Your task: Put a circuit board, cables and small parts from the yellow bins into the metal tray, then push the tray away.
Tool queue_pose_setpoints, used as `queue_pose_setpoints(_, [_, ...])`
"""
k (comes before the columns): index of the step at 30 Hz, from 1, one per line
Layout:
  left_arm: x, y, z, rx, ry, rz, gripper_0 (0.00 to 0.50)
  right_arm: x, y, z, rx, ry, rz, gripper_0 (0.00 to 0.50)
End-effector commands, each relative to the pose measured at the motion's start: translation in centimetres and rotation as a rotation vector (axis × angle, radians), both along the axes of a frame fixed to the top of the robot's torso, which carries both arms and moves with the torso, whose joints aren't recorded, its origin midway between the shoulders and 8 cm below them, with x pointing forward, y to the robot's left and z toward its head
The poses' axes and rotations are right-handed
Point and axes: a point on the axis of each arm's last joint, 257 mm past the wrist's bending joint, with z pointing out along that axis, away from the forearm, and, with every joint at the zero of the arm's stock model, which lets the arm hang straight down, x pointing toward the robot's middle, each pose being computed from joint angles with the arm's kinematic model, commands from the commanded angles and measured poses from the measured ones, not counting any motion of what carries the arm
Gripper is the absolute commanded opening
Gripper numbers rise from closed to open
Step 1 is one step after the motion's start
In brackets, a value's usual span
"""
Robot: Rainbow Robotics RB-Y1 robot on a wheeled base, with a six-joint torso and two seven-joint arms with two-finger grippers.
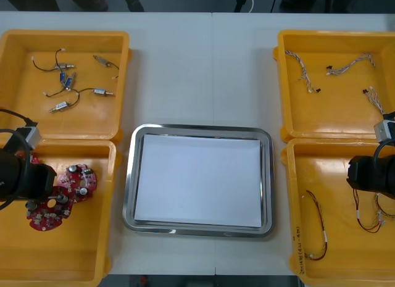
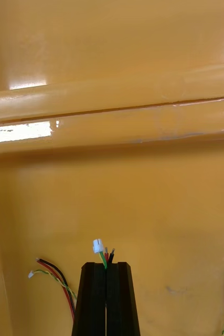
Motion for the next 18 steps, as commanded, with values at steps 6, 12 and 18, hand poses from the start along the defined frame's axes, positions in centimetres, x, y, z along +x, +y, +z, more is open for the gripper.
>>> queue_pose_setpoints(6, [1.6,-0.5,5.5,0.013,-0.059,-0.057,0.0,0.7,0.6,0.2,-0.007,-0.009,0.016,0.123])
queue_pose_setpoints(12, [2.1,-2.2,6.3,0.029,-0.059,-0.112,0.0,0.7,0.6,0.2,-0.004,-0.009,0.015,0.5])
queue_pose_setpoints(18, [3.0,-4.7,6.7,0.042,-0.07,-0.162,0.0,0.6,0.3,0.6,-0.001,-0.008,0.011,0.5])
